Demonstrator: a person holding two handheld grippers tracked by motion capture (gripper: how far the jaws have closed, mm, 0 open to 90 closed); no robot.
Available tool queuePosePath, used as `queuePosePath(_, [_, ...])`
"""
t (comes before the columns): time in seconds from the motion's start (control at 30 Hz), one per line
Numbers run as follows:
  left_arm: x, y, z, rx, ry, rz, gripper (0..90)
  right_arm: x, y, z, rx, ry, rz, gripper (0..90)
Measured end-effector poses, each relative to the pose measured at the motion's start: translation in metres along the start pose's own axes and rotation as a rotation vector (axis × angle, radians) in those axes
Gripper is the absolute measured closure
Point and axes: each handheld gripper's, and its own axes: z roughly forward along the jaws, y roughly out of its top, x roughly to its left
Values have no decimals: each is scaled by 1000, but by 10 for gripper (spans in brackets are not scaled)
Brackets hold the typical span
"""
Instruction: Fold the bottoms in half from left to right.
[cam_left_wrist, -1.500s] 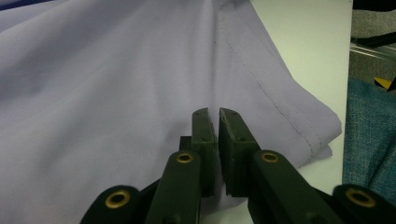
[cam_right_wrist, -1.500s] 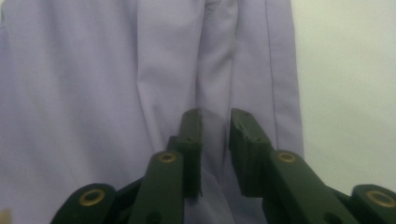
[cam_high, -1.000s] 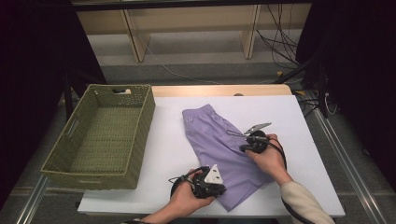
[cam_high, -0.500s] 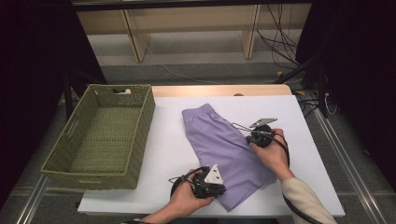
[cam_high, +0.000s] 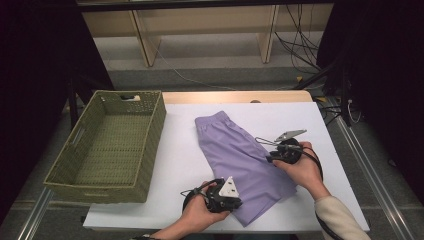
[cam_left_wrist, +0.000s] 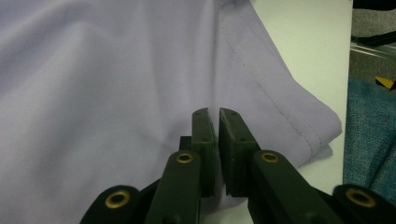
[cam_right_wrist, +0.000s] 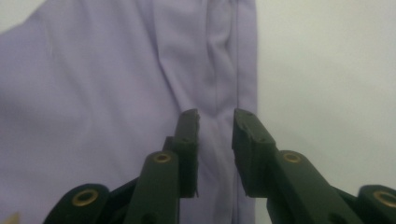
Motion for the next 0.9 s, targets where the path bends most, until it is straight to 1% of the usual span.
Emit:
queuePosePath(0.03, [0, 0, 0, 1, 1, 2, 839, -1, -4, 0, 22, 9, -3, 713])
queuePosePath(0.1, [0, 0, 0, 5, 2, 5, 839, -2, -9, 1, 45, 20, -13, 734])
queuePosePath(0.17, [0, 0, 0, 1, 1, 3, 839, -1, -12, 2, 63, 28, -21, 781])
queuePosePath(0.2, [0, 0, 0, 1, 0, 3, 839, -1, -13, 1, 76, 31, -18, 834])
queuePosePath(0.23, [0, 0, 0, 0, 0, 2, 839, 0, -14, 1, 78, 27, -24, 879])
queuePosePath(0.27, [0, 0, 0, 0, 0, 3, 839, -1, -13, 0, 76, 22, -22, 899])
queuePosePath(0.43, [0, 0, 0, 0, 3, 5, 839, 0, -8, -8, 18, -28, -32, 900])
queuePosePath(0.5, [-1, 0, 0, 1, 3, 5, 839, 2, -7, -11, 1, -61, -40, 900])
queuePosePath(0.53, [-1, 0, 0, 1, 3, 5, 839, 2, -7, -10, 5, -62, -45, 900])
queuePosePath(0.6, [-1, 0, 0, 1, 4, 5, 838, 1, -10, -5, 39, -72, -66, 895])
queuePosePath(0.67, [-1, 0, 0, 1, 3, 5, 838, 0, -15, 3, 80, -53, -66, 887])
queuePosePath(0.7, [0, 0, 0, 1, 3, 5, 838, -1, -17, 6, 89, -41, -61, 881])
queuePosePath(0.73, [0, 0, 0, 1, 3, 5, 838, -3, -18, 8, 74, -36, -55, 872])
queuePosePath(0.77, [0, 0, 0, 2, 2, 5, 838, -4, -18, 6, 75, -33, -43, 853])
queuePosePath(0.8, [0, 0, 0, -1, 3, 5, 838, -5, -17, 3, 69, -42, -45, 843])
queuePosePath(0.83, [0, 0, 0, 0, 2, 5, 838, -5, -16, 0, 56, -54, -36, 827])
queuePosePath(0.9, [0, 0, 0, -1, 2, 5, 837, -6, -16, -6, 39, -56, -28, 809])
